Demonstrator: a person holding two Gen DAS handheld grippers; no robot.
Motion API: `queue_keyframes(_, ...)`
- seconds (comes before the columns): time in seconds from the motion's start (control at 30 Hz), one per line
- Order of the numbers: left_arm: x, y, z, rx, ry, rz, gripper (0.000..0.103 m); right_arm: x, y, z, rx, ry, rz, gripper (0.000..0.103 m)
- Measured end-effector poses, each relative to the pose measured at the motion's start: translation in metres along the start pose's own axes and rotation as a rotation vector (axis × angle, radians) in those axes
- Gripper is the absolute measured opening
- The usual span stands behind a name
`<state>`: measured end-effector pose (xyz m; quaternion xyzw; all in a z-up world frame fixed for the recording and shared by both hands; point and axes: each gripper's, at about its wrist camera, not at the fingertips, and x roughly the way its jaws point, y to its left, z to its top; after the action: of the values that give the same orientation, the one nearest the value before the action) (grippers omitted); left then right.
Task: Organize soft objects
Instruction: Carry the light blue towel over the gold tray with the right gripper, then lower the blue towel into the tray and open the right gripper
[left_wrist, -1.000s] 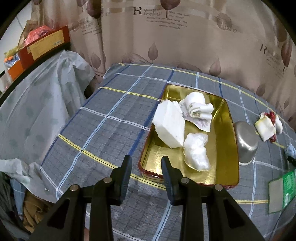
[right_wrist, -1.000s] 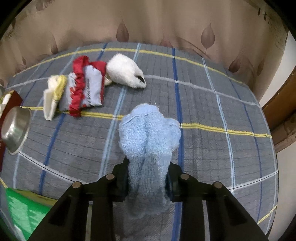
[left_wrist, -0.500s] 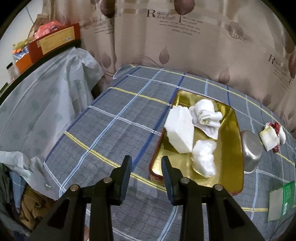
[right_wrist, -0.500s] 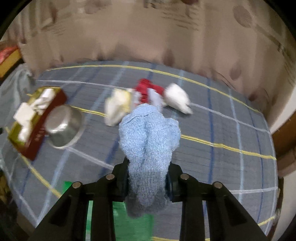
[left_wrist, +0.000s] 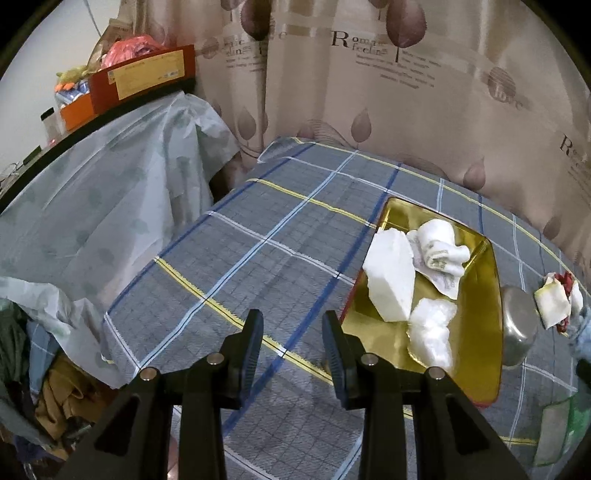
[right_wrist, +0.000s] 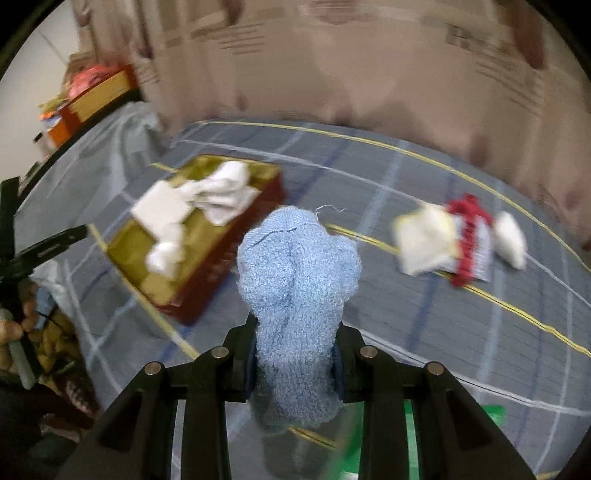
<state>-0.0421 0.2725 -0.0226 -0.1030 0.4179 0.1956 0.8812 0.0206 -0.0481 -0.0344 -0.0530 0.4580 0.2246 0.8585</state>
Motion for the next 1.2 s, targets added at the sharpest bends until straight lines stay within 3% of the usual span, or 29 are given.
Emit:
queue_keyframes(0.3, 0.008, 0.01, -0.001, -0.008, -0.014, 0.055, 0.033, 0.038, 0.065, 0.028, -0.071, 0.001, 0.075, 0.029)
queue_keyframes(0.63, 0.018, 0.012, -0.004, 0.0, 0.008, 0.075, 0.033, 0.084, 0.101, 0.063, -0.109, 0.014, 0.024, 0.029)
queue_keyframes(0.93, 0.022, 0.012, -0.006, 0.006, -0.001, 0.095, 0.034, 0.115, 0.109, 0.084, -0.125, 0.029, -0.038, 0.03)
queue_keyframes(1.2, 0.023, 0.013, -0.006, 0.009, 0.004, 0.095, 0.033, 0.138, 0.108, 0.094, -0.084, 0.062, -0.016, 0.033)
